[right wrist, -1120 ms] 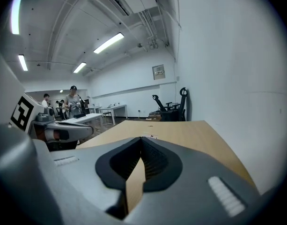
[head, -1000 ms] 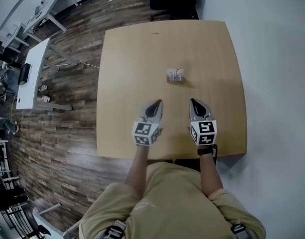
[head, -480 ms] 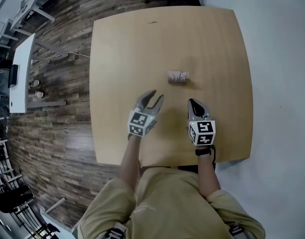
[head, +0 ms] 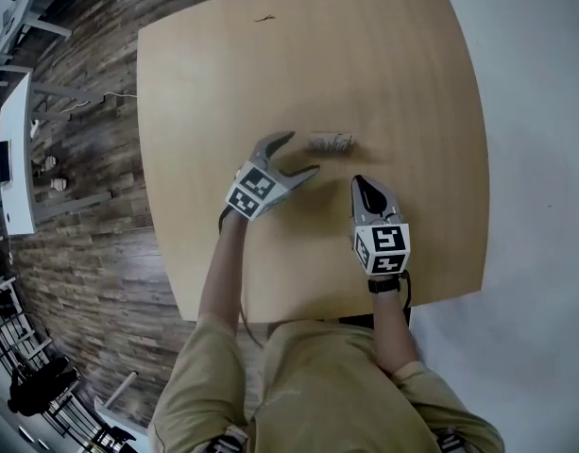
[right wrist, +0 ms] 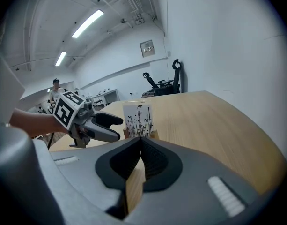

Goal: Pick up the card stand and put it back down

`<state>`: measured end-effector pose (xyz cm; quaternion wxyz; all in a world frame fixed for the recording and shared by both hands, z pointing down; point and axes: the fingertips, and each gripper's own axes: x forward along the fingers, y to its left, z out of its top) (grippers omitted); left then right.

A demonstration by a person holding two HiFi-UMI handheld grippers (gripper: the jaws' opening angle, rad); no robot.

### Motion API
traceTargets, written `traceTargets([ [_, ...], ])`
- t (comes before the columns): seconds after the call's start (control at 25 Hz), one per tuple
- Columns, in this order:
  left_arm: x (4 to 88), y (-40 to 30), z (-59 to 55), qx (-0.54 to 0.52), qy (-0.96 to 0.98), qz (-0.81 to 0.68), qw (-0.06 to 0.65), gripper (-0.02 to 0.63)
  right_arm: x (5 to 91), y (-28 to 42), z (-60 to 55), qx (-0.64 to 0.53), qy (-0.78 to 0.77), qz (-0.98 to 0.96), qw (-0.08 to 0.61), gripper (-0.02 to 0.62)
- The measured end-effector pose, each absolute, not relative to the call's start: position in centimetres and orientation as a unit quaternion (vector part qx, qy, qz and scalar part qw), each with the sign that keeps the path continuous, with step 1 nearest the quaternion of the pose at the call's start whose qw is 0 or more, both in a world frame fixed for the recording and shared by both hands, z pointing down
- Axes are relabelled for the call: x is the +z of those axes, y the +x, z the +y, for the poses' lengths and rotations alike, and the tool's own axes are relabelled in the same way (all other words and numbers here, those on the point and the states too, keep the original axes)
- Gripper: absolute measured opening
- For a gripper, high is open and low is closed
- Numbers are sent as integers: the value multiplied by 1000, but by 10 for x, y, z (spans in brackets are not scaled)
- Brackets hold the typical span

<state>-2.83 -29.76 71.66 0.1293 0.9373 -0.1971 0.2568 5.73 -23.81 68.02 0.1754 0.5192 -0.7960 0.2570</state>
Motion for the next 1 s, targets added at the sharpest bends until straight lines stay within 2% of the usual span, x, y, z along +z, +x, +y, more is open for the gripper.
traceTargets([
  [0.08, 728, -17, -301, 276, 941, -158, 114, 385, 685, 58, -242, 259, 521, -795, 174, 6],
  [0.2, 744, -2, -306, 307, 940, -120, 85, 378, 692, 59, -244, 262, 523, -792, 174, 6],
  [0.52, 759, 34, -307, 315, 945, -64, 59, 222, 709, 68, -248, 266, 526, -786, 189, 6],
  [0.6, 759, 39, -305, 320, 945, -54, 45, 141, 711, 72, -247, 267, 528, -784, 191, 6],
  [0.84, 763, 40, -291, 339, 940, -33, 23, 104, 709, 79, -240, 264, 534, -781, 188, 6],
  [1.0, 758, 39, -279, 336, 940, -36, 42, 98, 694, 84, -235, 257, 536, -784, 179, 6],
])
